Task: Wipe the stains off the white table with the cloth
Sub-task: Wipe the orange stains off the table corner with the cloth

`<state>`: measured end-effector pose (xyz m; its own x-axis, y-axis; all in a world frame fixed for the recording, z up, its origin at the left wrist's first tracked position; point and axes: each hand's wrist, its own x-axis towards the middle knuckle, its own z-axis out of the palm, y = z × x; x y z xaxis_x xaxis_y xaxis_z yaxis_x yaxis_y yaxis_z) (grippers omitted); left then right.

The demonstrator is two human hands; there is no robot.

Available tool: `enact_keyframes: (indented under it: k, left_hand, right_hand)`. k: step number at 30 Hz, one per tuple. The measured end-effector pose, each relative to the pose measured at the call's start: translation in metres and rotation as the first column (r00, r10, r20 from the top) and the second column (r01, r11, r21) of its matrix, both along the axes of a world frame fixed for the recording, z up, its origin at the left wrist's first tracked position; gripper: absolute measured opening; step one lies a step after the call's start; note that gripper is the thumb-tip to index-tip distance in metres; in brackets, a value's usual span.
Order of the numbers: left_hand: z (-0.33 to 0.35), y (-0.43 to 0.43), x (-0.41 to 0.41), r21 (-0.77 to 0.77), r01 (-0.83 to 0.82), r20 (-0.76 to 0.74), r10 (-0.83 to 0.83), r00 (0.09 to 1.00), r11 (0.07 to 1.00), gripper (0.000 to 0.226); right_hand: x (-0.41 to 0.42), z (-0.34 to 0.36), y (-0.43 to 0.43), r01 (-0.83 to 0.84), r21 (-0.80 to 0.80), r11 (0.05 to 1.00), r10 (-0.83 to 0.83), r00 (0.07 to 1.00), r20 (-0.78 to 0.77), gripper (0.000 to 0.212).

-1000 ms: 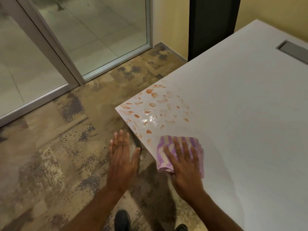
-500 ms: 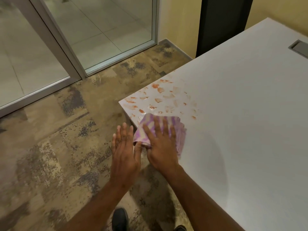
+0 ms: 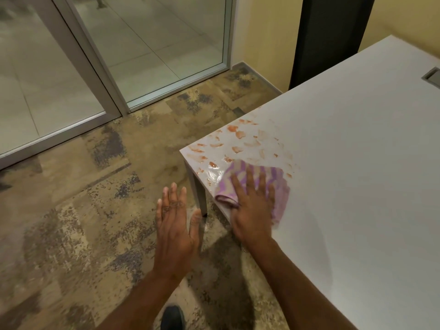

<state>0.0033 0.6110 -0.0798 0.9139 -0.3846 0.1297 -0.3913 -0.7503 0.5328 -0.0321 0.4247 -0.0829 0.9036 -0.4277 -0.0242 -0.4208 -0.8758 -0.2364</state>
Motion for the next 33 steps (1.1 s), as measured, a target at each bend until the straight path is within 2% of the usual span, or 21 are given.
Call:
enact_keyframes:
  k: [4,8,10,13,17,19,23,28,30,33]
  left_hand:
    - [-0.002,0.002,0.004,-0.031,-0.008,0.015,0.009,1.000,0.999,0.061]
    - [0.001,0.002,0.007,-0.067,-0.012,0.011,0.013,1.000,0.998,0.062]
    - [0.003,0.000,0.009,-0.069,-0.015,-0.004,0.015,1.000,0.997,0.062]
    - [0.005,-0.002,0.010,-0.071,0.000,-0.018,-0.002,1.000,0.997,0.062]
    - [0.002,-0.006,0.026,-0.036,0.065,-0.001,-0.065,0.998,0.997,0.063]
    - [0.000,-0.011,0.039,0.000,0.116,0.021,-0.116,0.993,0.993,0.063]
    - [-0.002,-0.016,0.063,0.075,0.181,0.066,-0.186,0.980,0.981,0.063]
    - [0.003,-0.004,0.076,0.100,0.156,0.105,-0.166,0.980,0.983,0.060]
    - [0.004,0.002,0.076,0.105,0.152,0.110,-0.163,0.980,0.983,0.060]
    - [0.002,0.006,0.081,0.103,0.129,0.092,-0.139,0.986,0.986,0.063]
  right_hand:
    - [0.035,-0.004,0.023,-0.140,0.007,0.990,0.140,0.990,-0.016,0.069]
    - [0.003,0.000,0.023,-0.285,0.060,0.957,0.284,0.958,0.036,0.063]
    - [-0.028,-0.002,0.014,-0.255,0.063,0.965,0.253,0.966,0.048,0.058]
    - [-0.055,-0.004,0.004,-0.089,0.055,0.995,0.087,0.995,0.050,0.059]
    - [-0.010,-0.004,0.014,0.076,0.037,0.996,-0.076,0.997,0.016,0.070]
    - [0.024,-0.006,0.021,0.061,0.020,0.998,-0.061,0.998,0.013,0.077]
    - [0.071,-0.006,0.033,-0.045,0.031,0.999,0.043,0.998,0.049,0.068]
    - [0.046,-0.006,0.022,-0.281,0.044,0.959,0.277,0.958,0.082,0.062]
    - [0.020,-0.008,0.009,-0.275,0.074,0.958,0.265,0.956,0.122,0.059]
    - [0.002,-0.009,-0.002,-0.106,0.082,0.991,0.090,0.981,0.173,0.064]
